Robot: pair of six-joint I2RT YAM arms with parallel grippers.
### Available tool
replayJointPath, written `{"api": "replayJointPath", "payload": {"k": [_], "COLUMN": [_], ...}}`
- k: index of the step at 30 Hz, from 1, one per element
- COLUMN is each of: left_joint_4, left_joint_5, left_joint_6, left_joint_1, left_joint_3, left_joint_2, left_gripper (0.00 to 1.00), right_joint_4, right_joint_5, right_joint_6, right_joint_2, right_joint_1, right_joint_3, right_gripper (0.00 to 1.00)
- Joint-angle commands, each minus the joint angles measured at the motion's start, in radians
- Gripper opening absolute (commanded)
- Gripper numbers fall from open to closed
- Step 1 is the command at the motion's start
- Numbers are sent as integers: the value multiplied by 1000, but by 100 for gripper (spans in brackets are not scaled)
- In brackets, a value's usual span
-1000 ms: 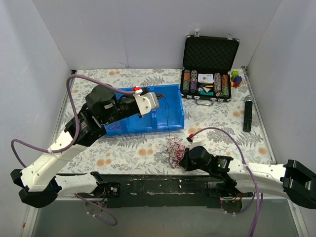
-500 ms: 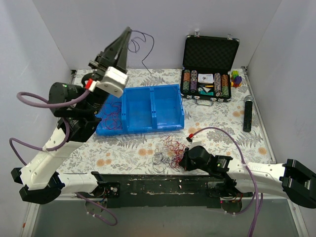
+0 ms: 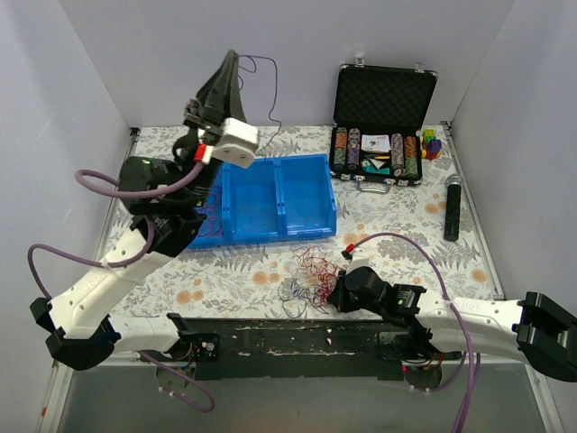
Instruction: Untangle the cables
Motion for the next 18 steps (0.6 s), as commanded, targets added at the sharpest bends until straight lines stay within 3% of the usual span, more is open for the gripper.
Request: {"api": "replayJointPath", "payload": {"k": [1,9,18], "left_joint_4": [23,5,28], "left_joint_5": [-98,-17,26], "left_joint_6": [-55,-278,-320], "left_joint_1": [67,337,405], "left_joint_3": [-138,-354,-550], "left_joint_2": [-21,-36,-27], "left_gripper": [0,0,0], "right_joint_4": [-82,-86,-88], "right_joint_5": [-3,-1,-1], "right_joint_6": [-5,-1,-1], "right_joint_2": [0,-26,-49], "right_joint_1": [4,5,4], "right_joint_3": [-33,-44,-54], "right_gripper": [1,1,1]}}
